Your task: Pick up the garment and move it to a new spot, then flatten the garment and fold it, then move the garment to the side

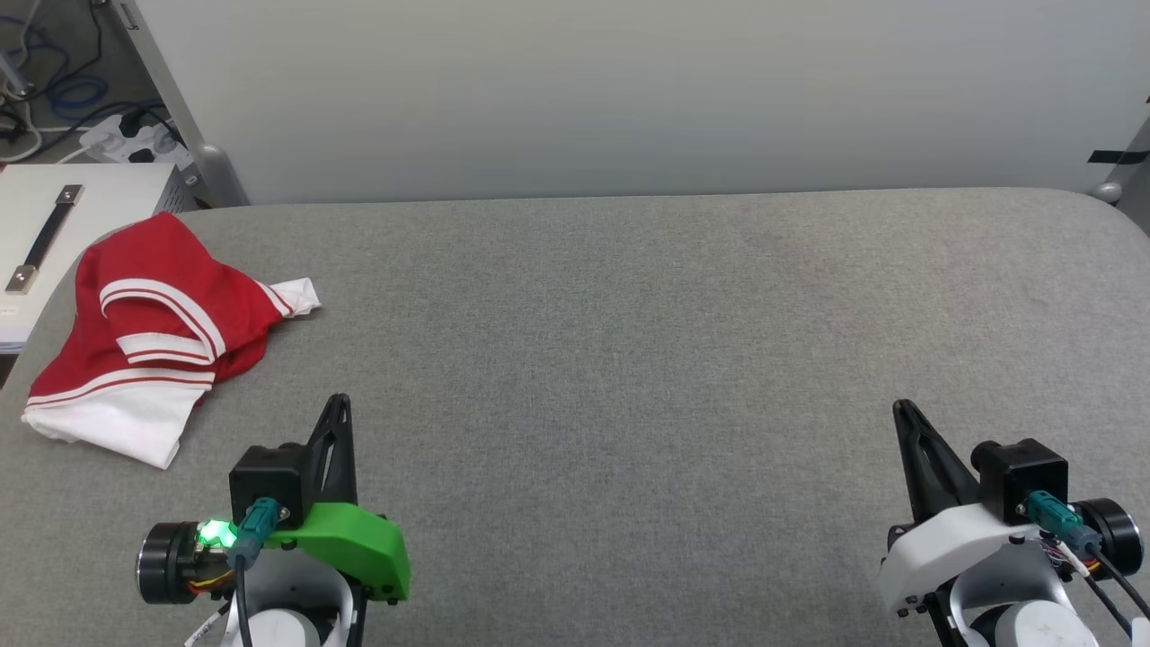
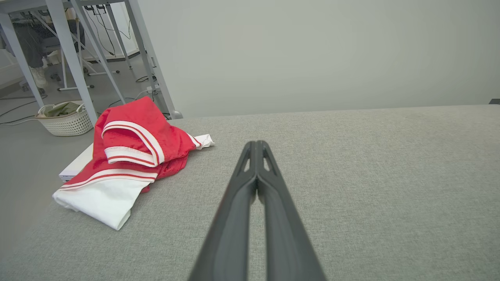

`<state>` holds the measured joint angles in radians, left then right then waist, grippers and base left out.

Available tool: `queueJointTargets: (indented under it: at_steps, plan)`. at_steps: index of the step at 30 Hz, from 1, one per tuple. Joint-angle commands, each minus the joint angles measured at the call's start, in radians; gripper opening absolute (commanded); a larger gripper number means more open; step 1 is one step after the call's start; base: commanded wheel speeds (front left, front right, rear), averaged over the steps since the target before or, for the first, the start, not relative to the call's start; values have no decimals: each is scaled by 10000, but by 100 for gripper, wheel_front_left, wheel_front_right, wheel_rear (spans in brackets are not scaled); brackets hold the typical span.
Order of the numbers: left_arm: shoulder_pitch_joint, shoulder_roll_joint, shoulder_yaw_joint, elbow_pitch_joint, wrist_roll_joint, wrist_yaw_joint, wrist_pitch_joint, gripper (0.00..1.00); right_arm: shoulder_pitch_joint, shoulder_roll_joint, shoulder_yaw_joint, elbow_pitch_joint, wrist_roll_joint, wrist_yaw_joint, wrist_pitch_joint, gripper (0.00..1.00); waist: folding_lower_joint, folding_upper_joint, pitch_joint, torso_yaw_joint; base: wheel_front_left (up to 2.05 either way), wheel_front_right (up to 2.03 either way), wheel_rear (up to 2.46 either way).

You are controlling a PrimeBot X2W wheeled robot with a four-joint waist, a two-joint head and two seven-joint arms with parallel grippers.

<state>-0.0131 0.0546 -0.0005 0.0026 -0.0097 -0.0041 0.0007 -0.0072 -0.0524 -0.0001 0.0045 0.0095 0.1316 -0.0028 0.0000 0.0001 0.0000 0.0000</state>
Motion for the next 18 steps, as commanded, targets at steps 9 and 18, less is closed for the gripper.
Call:
queueJointTargets:
  at_steps: [9,18]
  plan:
    - [131,-43,5,-26,97,41,-7,0,72,22,1,-45,-95,-9,28,0,0,-1,0,0,0,0,0]
    - [1,0,0,0,-2,0,0,100,0,0,0,0,0,0,-2,100,0,-1,0,0,0,0,0]
